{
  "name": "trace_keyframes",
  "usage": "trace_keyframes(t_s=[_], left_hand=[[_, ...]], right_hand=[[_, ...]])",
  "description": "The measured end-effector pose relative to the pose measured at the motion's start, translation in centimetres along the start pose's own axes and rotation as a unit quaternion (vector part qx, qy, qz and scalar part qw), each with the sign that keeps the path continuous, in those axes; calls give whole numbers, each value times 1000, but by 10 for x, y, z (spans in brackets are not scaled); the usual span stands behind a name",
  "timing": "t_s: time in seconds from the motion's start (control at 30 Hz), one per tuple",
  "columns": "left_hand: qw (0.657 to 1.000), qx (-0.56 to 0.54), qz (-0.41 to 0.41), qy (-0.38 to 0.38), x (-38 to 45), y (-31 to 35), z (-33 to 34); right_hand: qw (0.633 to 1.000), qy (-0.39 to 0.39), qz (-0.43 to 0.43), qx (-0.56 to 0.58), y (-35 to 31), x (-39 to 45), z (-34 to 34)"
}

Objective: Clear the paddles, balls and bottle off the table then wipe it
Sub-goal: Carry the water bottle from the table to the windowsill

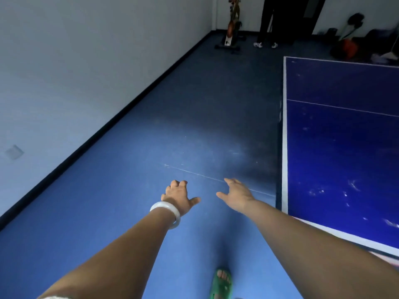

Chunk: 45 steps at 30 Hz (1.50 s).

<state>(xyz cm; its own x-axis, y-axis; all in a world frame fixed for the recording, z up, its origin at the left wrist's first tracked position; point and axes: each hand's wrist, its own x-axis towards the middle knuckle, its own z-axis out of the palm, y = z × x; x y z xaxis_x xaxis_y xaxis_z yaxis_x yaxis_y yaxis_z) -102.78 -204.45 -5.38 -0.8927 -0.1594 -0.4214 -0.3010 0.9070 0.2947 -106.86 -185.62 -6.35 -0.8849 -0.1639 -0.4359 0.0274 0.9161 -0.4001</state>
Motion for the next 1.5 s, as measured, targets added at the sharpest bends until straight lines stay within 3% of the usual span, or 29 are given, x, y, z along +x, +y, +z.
trace_keyframes(t_s=[0.3,0.77,1.07,1.5], left_hand=[[1000,-1,9,-10,173,4,-73],[991,58,112,-50,515,7,-228],[978,103,169,-63,708,79,-286],[965,119,215,-88,981,248,-387]], right_hand=[[999,-36,13,-13,-45,178,-58],[990,22,136,11,-116,454,-163],[978,37,191,81,-104,637,-238],[944,71,258,193,-60,881,-418]])
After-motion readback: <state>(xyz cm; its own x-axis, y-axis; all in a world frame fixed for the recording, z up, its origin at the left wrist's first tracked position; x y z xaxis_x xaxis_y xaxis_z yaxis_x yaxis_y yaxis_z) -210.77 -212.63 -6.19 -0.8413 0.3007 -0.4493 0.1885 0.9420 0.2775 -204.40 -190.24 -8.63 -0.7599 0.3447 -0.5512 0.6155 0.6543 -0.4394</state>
